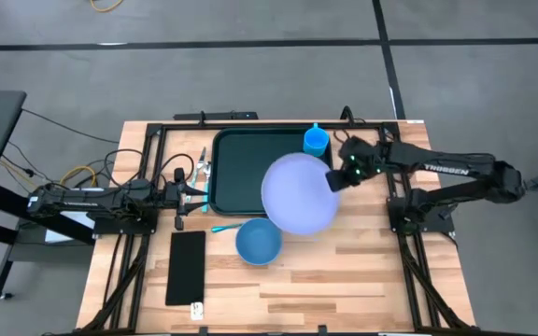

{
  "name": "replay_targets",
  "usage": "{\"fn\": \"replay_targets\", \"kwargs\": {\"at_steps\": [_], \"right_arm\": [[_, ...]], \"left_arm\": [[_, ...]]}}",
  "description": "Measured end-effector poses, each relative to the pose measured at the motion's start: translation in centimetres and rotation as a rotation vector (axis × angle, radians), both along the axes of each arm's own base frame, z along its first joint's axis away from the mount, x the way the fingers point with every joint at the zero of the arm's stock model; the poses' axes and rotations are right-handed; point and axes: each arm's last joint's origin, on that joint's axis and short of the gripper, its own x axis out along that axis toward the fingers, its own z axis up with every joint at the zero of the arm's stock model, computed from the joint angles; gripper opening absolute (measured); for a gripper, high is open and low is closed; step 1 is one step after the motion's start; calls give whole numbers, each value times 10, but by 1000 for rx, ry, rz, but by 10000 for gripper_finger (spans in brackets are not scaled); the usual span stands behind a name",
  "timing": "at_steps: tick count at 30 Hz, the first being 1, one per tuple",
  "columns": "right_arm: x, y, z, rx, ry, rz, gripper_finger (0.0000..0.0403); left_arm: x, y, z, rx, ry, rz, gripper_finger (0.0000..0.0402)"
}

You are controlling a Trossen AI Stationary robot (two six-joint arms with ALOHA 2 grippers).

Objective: Set up tray
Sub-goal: Put the purple plate on the black serving tray to the bottom left of the light blue mug

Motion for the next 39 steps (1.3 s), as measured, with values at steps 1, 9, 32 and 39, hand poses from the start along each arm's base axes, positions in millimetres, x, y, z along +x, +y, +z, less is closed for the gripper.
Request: {"fn": "replay_targets", "kwargs": {"at_steps": [1, 9, 32, 39], "right_arm": [[1, -4, -2, 6, 1, -18, 1], [15, -31, -24, 46, 45, -73, 1], [30, -70, -72, 138, 119, -124, 2], [30, -74, -77, 143, 135, -117, 1]], "left_arm": [[0, 0, 0, 0, 0, 0, 121], [0, 0, 0, 0, 0, 0, 121], [0, 0, 0, 0, 0, 0, 121], [0, 0, 0, 0, 0, 0, 121]]}}
